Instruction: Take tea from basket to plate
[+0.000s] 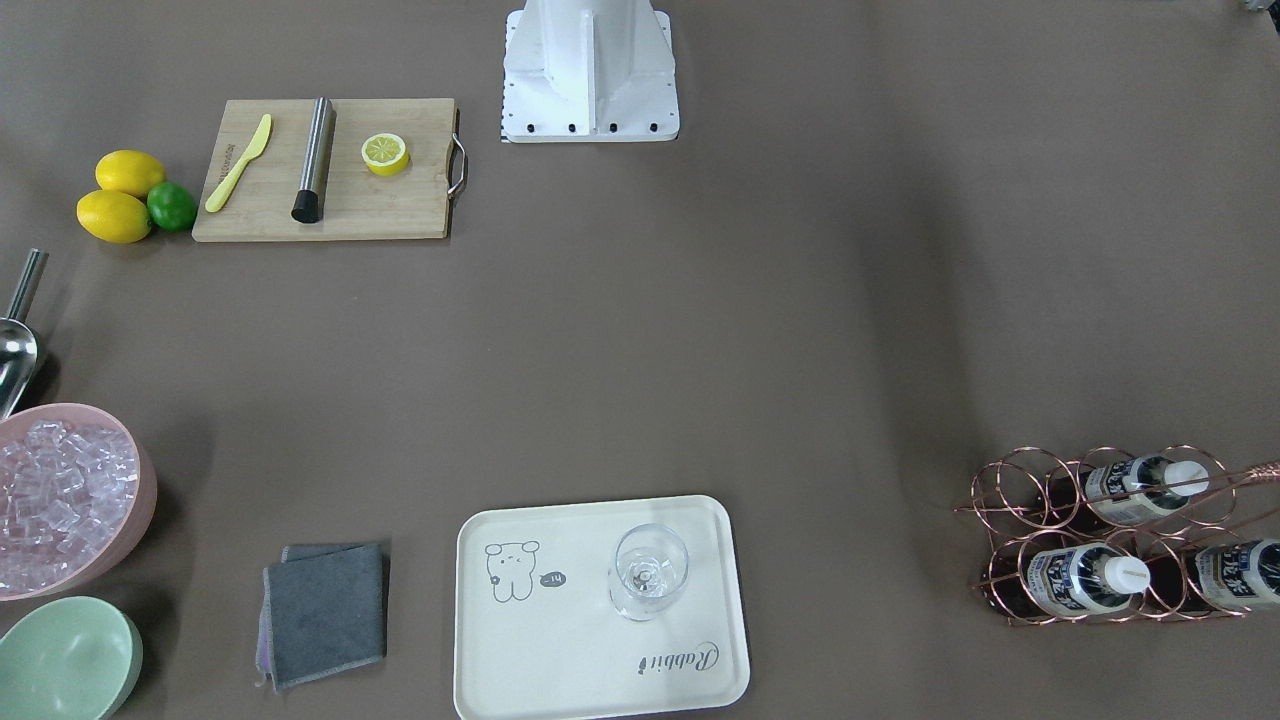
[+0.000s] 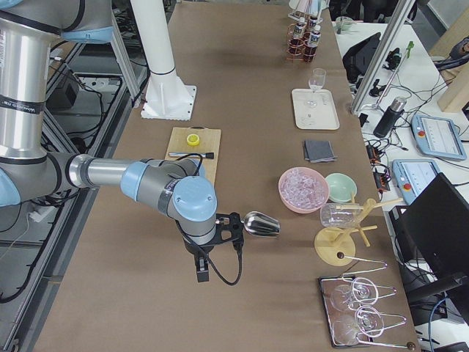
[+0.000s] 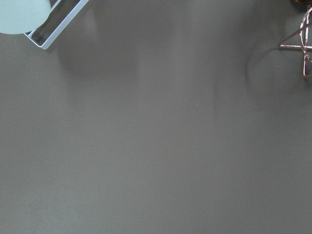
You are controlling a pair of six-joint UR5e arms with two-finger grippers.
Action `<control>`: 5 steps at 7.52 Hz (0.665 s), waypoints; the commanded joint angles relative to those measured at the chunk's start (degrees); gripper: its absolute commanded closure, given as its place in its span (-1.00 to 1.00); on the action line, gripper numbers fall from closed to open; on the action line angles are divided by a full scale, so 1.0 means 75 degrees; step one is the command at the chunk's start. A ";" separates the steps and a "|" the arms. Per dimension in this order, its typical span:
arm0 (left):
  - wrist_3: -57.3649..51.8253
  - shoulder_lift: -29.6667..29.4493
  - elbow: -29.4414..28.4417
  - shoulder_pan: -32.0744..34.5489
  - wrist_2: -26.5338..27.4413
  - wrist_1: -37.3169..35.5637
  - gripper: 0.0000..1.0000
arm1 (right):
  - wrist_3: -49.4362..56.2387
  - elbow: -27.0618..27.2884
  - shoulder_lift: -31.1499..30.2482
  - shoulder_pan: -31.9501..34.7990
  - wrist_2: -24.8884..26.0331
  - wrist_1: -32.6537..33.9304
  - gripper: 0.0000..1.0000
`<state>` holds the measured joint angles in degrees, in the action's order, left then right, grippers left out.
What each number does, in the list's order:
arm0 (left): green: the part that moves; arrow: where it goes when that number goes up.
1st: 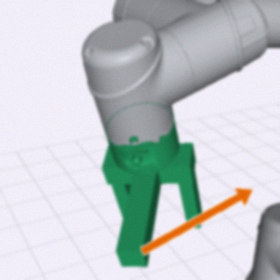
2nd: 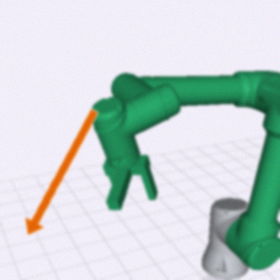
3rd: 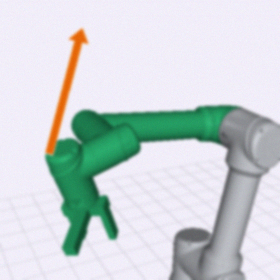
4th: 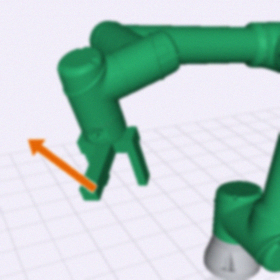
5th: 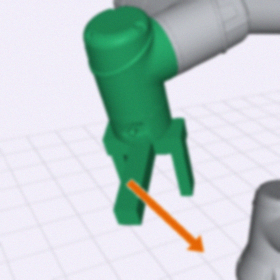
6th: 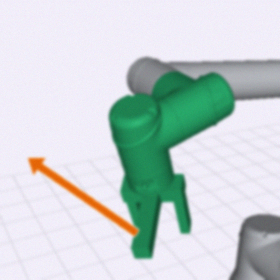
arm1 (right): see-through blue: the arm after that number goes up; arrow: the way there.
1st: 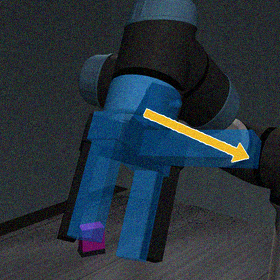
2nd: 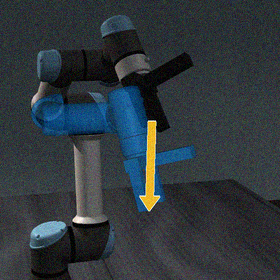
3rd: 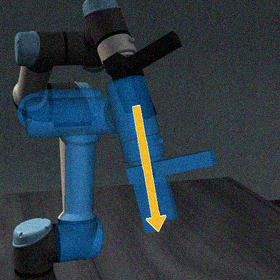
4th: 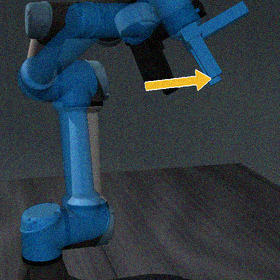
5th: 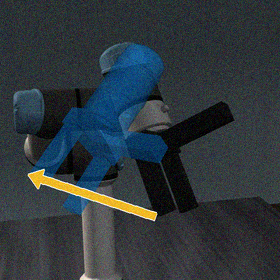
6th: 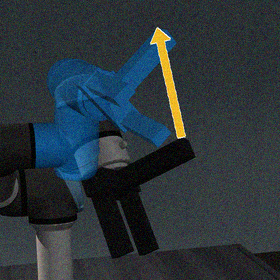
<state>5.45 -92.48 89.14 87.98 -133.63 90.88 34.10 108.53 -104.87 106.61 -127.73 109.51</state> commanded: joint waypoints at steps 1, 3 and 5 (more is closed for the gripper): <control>0.0000 -0.0010 0.0009 0.0000 -0.0007 0.0023 -0.97 | -0.0012 0.0002 0.0002 0.0000 0.0016 0.0000 -1.00; 0.0000 -0.0021 -0.0003 0.0000 -0.0019 0.0023 -0.97 | 0.0000 0.0002 0.0002 0.0070 0.0016 0.0000 -1.00; -0.0023 -0.0010 -0.0014 0.0000 0.0004 0.0035 -0.97 | 0.0011 0.0013 -0.0009 0.0117 0.0027 0.0000 -1.00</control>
<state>5.41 -92.58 89.08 87.98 -133.72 91.10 34.09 108.59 -104.85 107.15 -127.57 109.51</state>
